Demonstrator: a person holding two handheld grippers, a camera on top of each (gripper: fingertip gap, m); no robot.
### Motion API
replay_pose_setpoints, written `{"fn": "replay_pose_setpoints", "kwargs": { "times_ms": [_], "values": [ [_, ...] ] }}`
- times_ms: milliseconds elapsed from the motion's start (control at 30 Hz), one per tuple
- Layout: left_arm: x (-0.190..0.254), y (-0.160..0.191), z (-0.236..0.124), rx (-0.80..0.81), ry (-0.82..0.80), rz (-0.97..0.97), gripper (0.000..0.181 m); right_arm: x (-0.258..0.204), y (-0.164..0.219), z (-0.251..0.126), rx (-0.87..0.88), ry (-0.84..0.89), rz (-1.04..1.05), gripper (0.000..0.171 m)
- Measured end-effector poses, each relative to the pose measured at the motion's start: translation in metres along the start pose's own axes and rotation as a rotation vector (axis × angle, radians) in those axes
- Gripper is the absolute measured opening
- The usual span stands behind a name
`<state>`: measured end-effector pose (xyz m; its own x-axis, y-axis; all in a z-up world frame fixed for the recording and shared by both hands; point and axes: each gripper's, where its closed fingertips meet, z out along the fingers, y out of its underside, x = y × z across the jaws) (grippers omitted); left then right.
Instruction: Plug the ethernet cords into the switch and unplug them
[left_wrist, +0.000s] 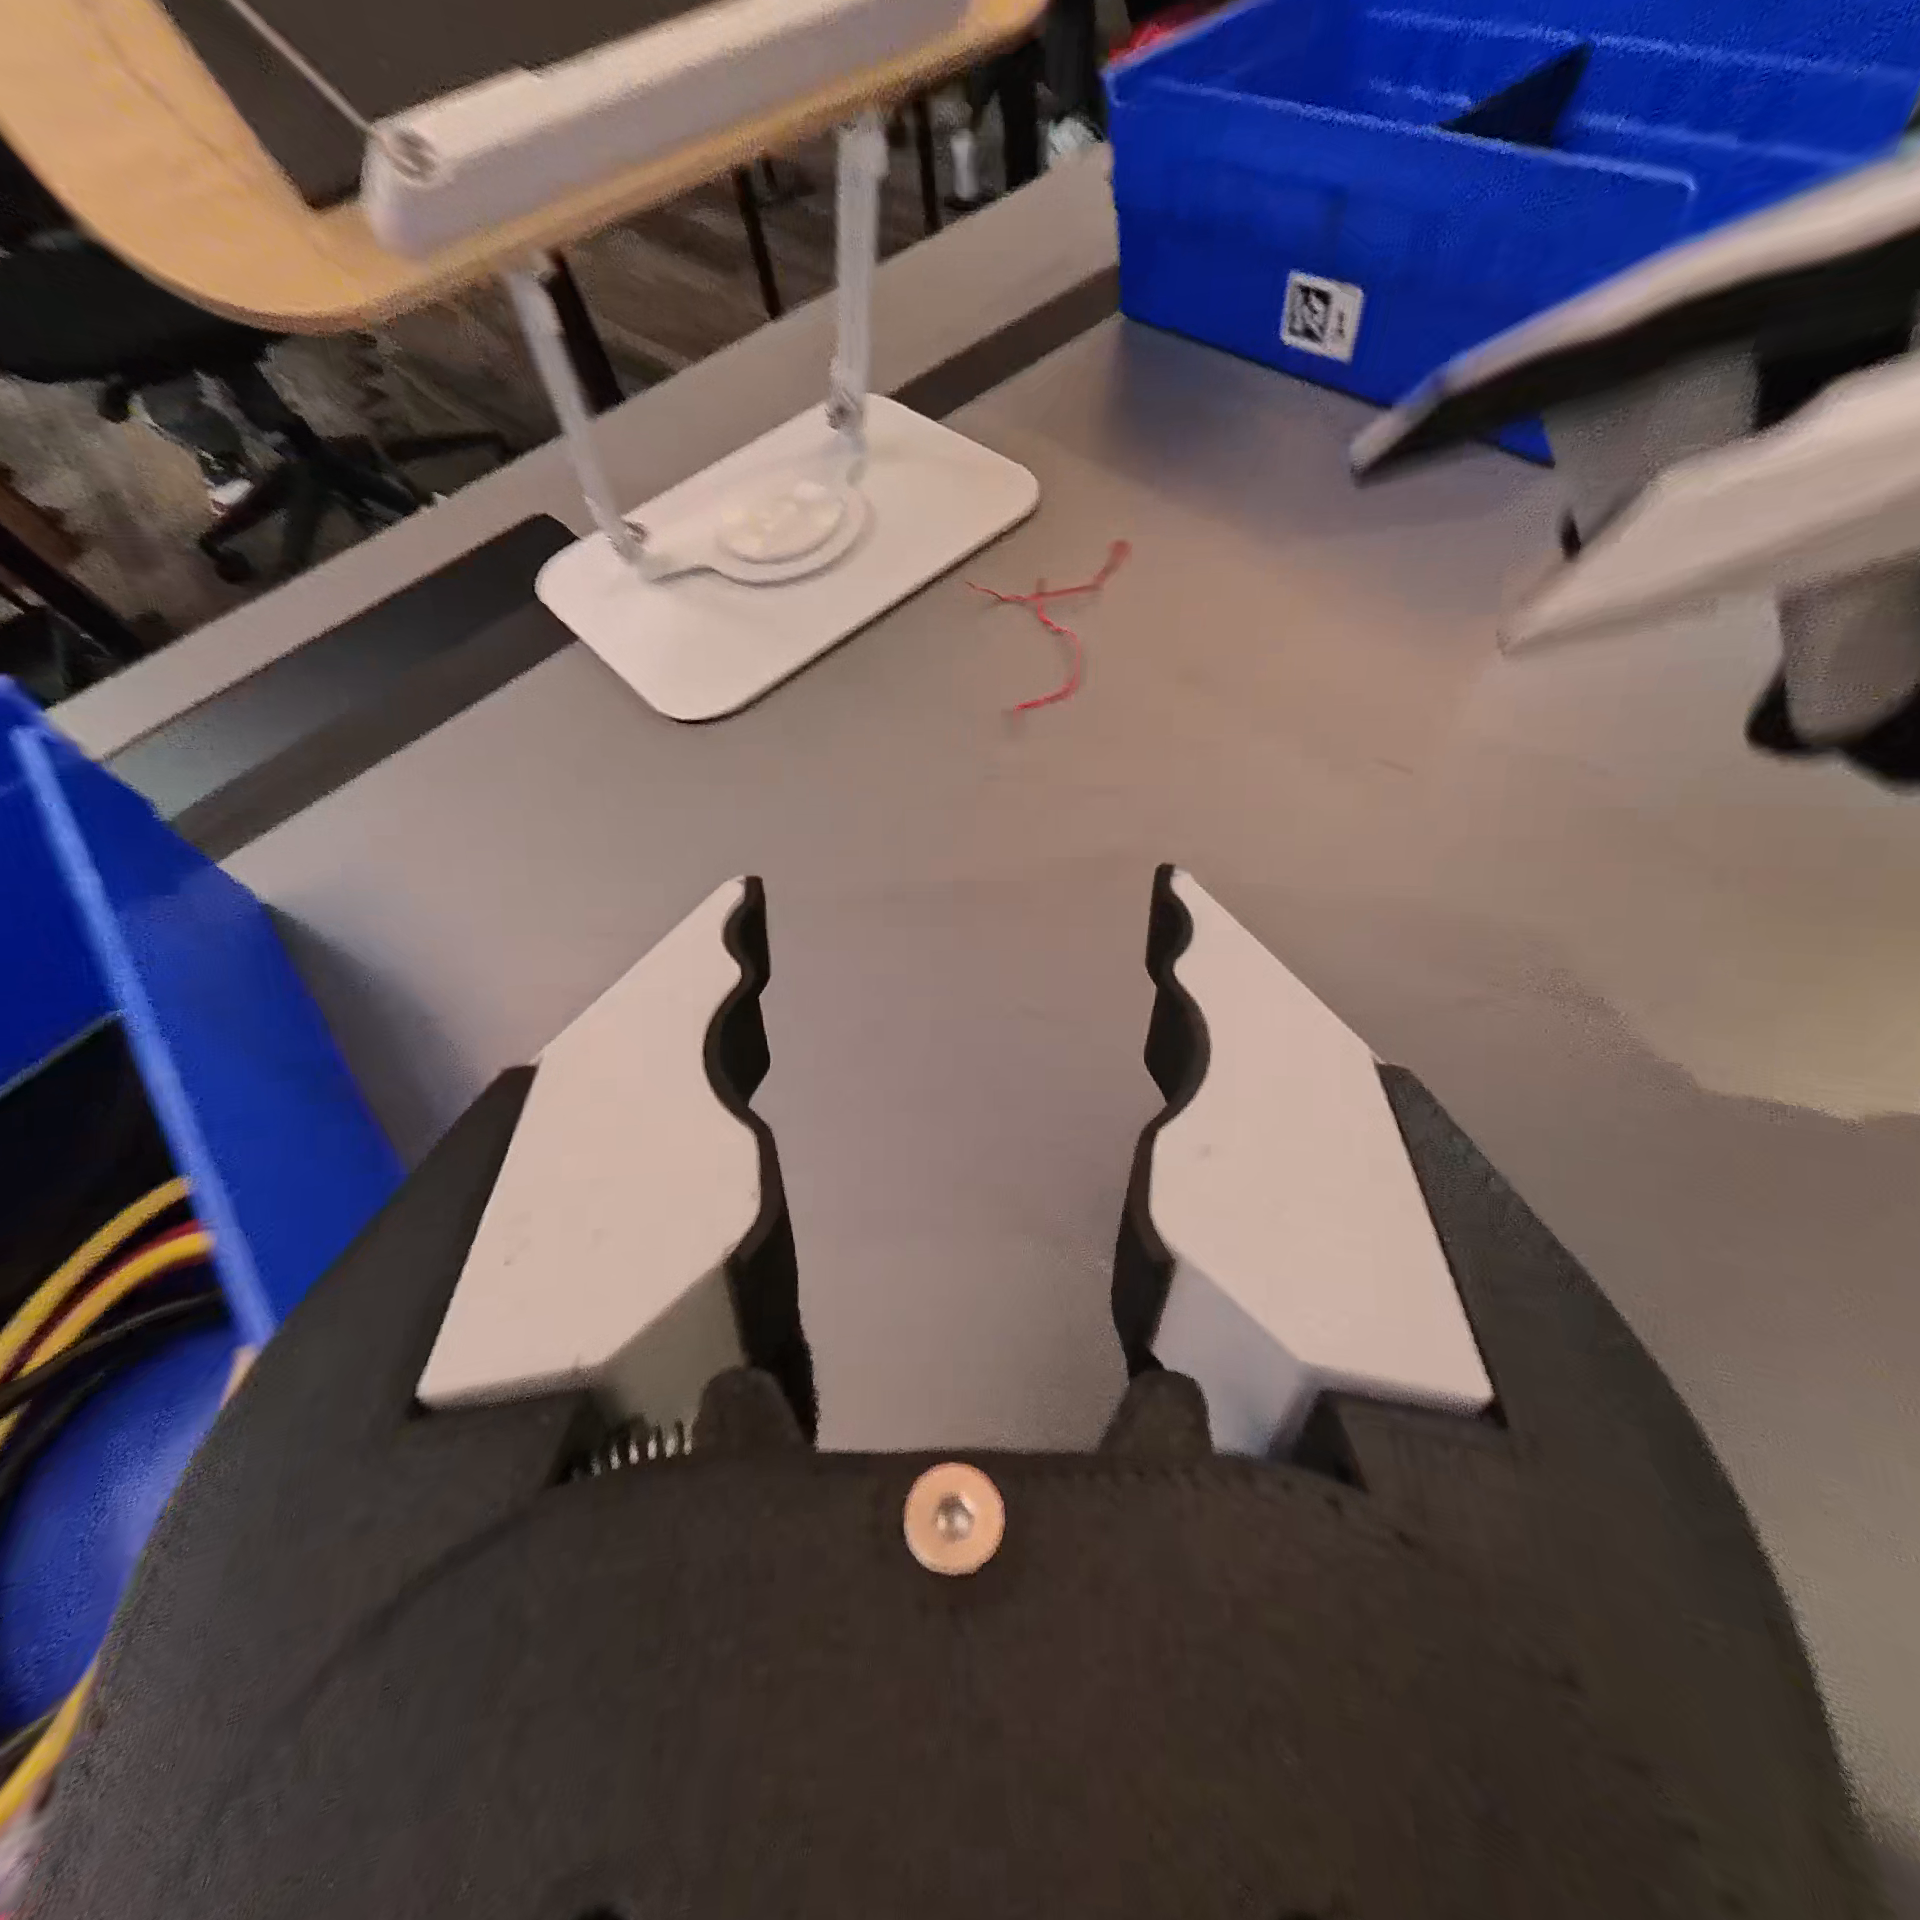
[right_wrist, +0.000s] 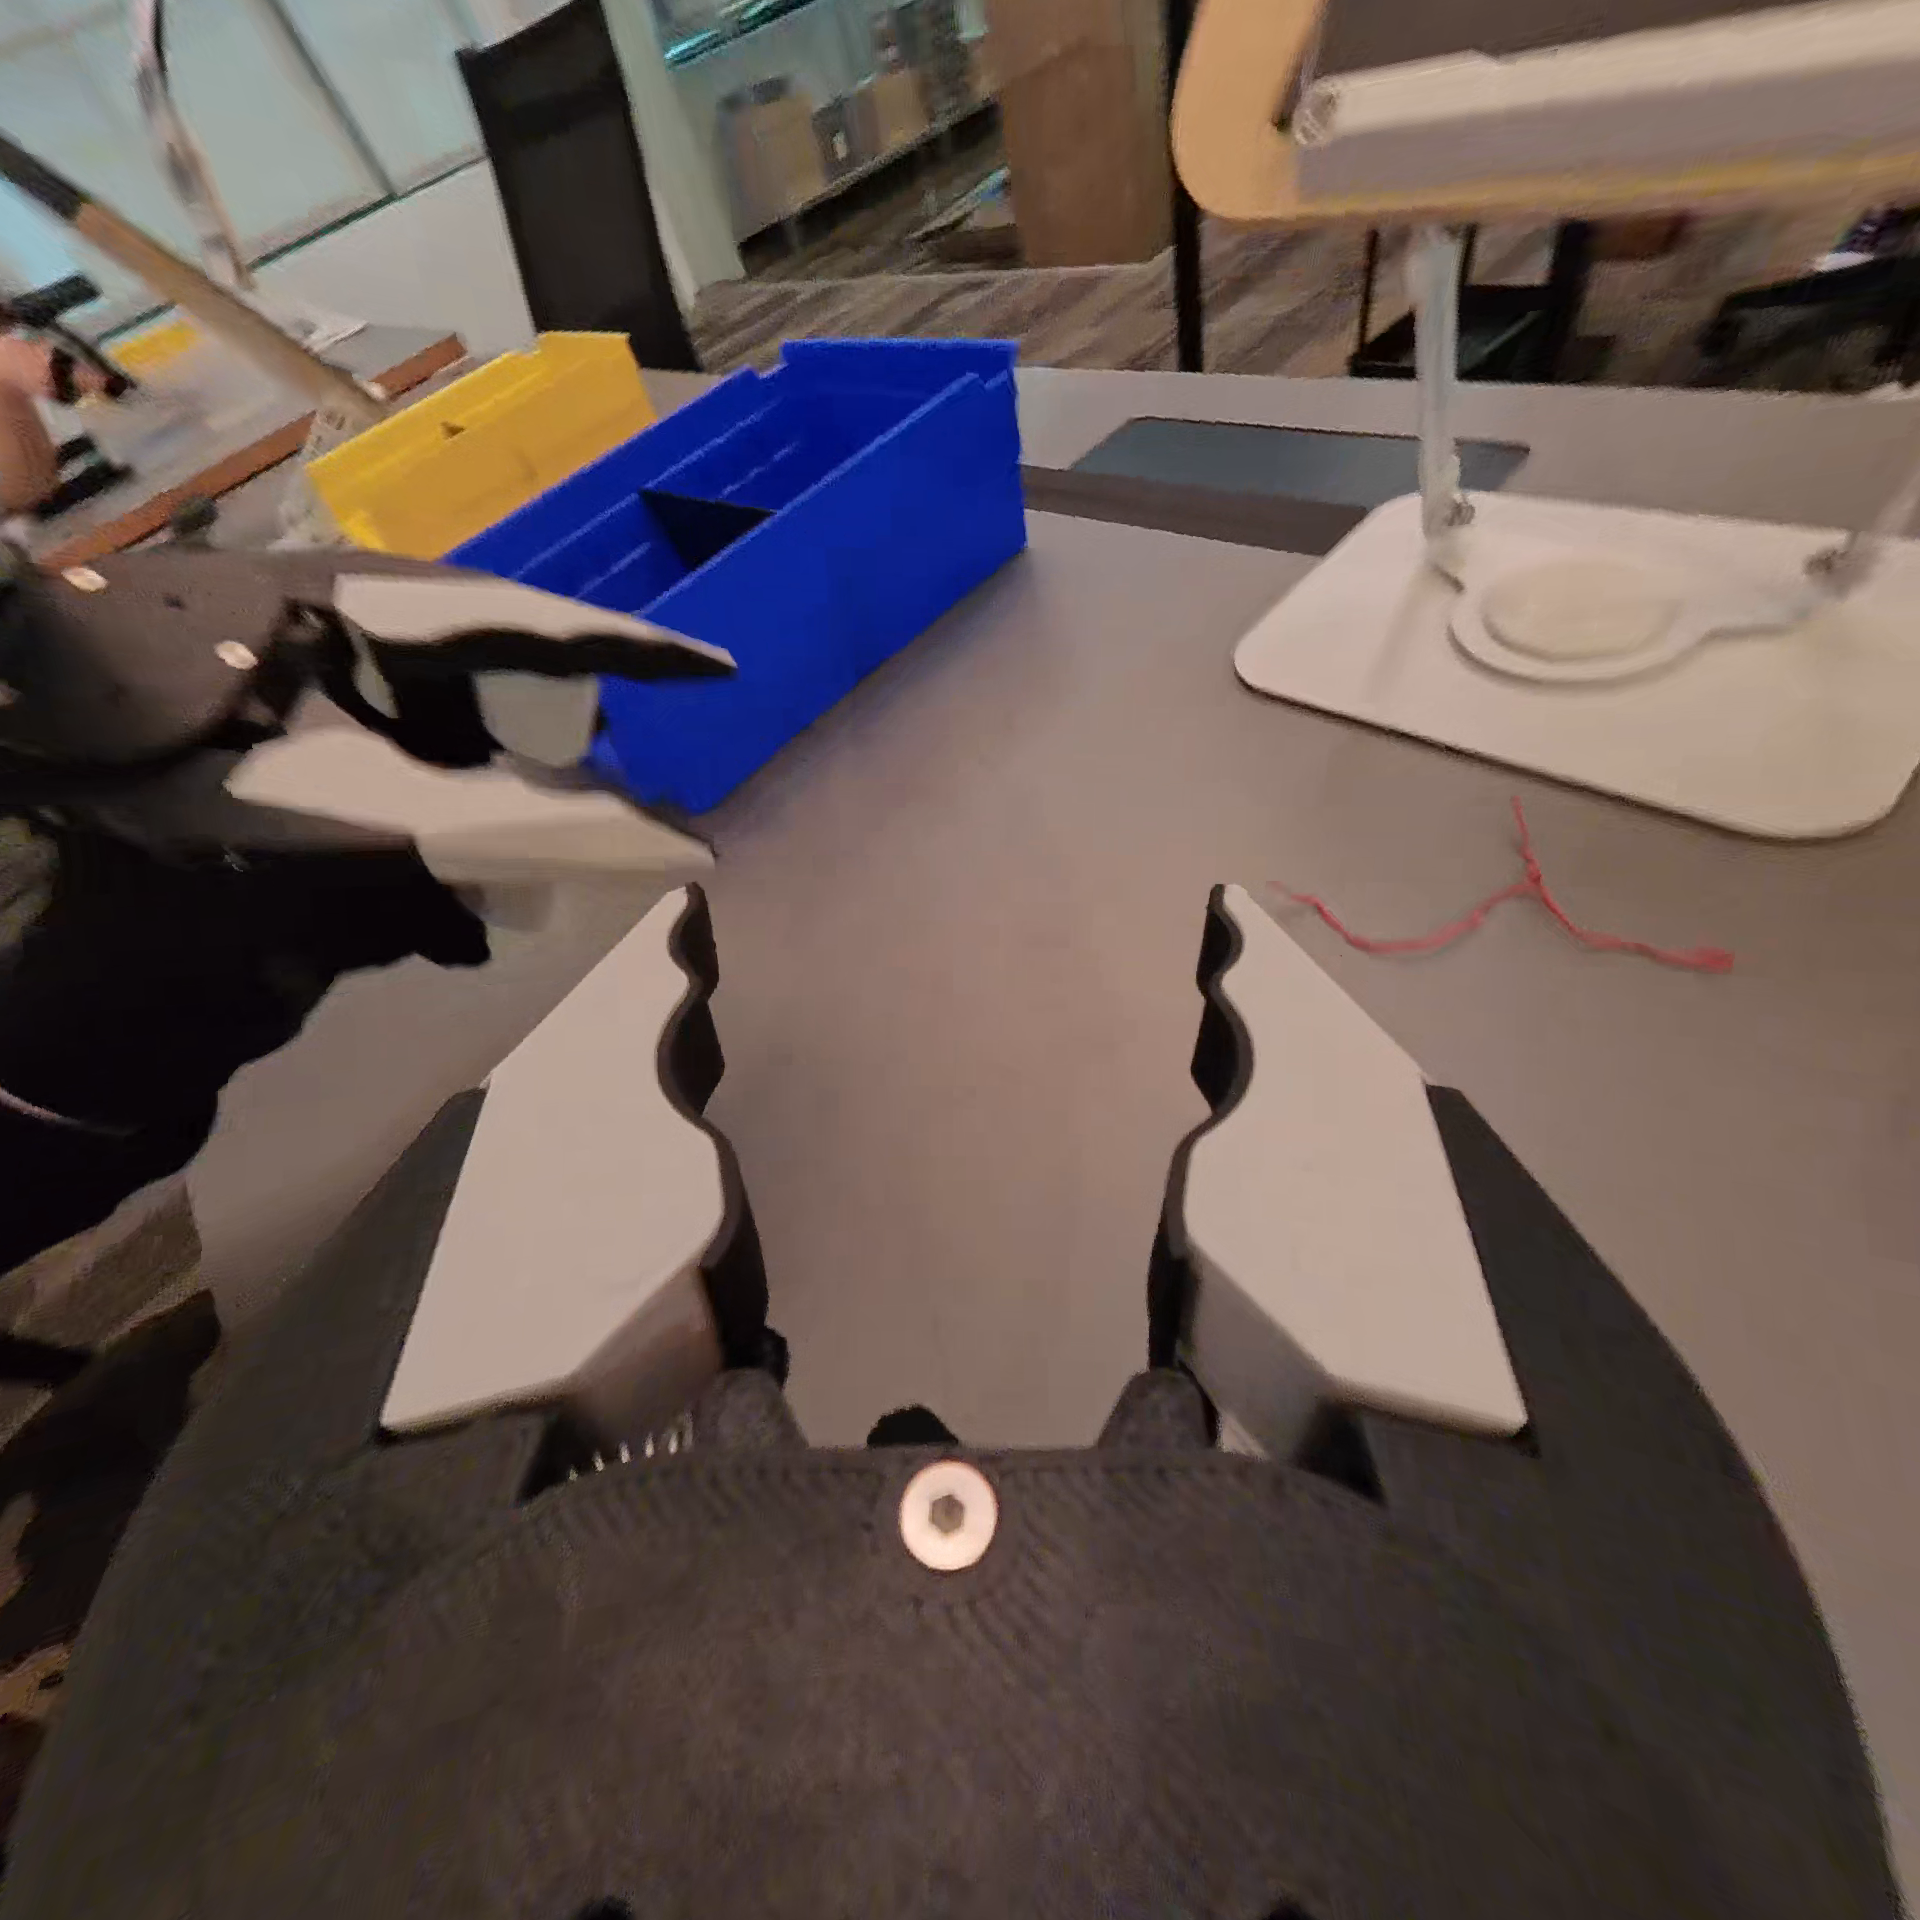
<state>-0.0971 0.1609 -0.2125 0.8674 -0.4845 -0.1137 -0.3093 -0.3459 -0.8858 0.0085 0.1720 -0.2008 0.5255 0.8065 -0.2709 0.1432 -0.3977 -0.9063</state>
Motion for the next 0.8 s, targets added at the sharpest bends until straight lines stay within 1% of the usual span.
{"fn": "replay_pose_setpoints", "kwargs": {
  "times_ms": [67, 133, 267, 333, 400, 467, 500, 567, 600, 667, 700, 767, 800],
  "values": [
    [-0.023, -0.009, -0.009, 0.039, -0.046, -0.022, 0.068, 0.004, 0.027, 0.002, -0.030, 0.030, -0.008, 0.093],
    [-0.049, -0.017, -0.019, 0.070, -0.084, -0.053, 0.066, 0.010, 0.051, 0.006, -0.107, 0.058, -0.077, 0.093],
    [-0.122, -0.022, -0.042, 0.055, -0.234, -0.083, 0.064, 0.023, 0.076, 0.005, -0.178, 0.123, -0.234, 0.092],
    [-0.155, -0.018, -0.051, 0.021, -0.283, -0.125, 0.058, 0.025, 0.085, 0.004, -0.200, 0.126, -0.278, 0.090],
    [-0.185, -0.009, -0.055, -0.040, -0.323, -0.171, 0.059, 0.025, 0.091, 0.004, -0.213, 0.121, -0.300, 0.090],
    [-0.210, 0.007, -0.050, -0.162, -0.331, -0.217, 0.064, 0.024, 0.095, 0.005, -0.225, 0.109, -0.300, 0.090],
    [-0.222, 0.013, -0.046, -0.220, -0.333, -0.230, 0.064, 0.024, 0.097, 0.006, -0.232, 0.103, -0.297, 0.090],
    [-0.244, 0.010, -0.037, -0.258, -0.350, -0.197, 0.056, 0.024, 0.098, 0.006, -0.236, 0.103, -0.293, 0.090],
    [-0.253, 0.013, -0.029, -0.307, -0.332, -0.206, 0.057, 0.024, 0.097, 0.006, -0.232, 0.104, -0.288, 0.089],
    [-0.271, 0.030, -0.013, -0.456, -0.306, -0.260, 0.073, 0.023, 0.097, 0.007, -0.232, 0.095, -0.279, 0.089],
    [-0.278, 0.037, -0.004, -0.517, -0.291, -0.270, 0.073, 0.023, 0.098, 0.008, -0.238, 0.093, -0.278, 0.089],
    [-0.295, 0.047, 0.013, -0.567, -0.279, -0.294, 0.071, 0.023, 0.099, 0.008, -0.244, 0.092, -0.275, 0.088],
    [-0.299, 0.056, 0.022, -0.600, -0.246, -0.331, 0.069, 0.024, 0.099, 0.008, -0.247, 0.090, -0.272, 0.088]
  ]
}}
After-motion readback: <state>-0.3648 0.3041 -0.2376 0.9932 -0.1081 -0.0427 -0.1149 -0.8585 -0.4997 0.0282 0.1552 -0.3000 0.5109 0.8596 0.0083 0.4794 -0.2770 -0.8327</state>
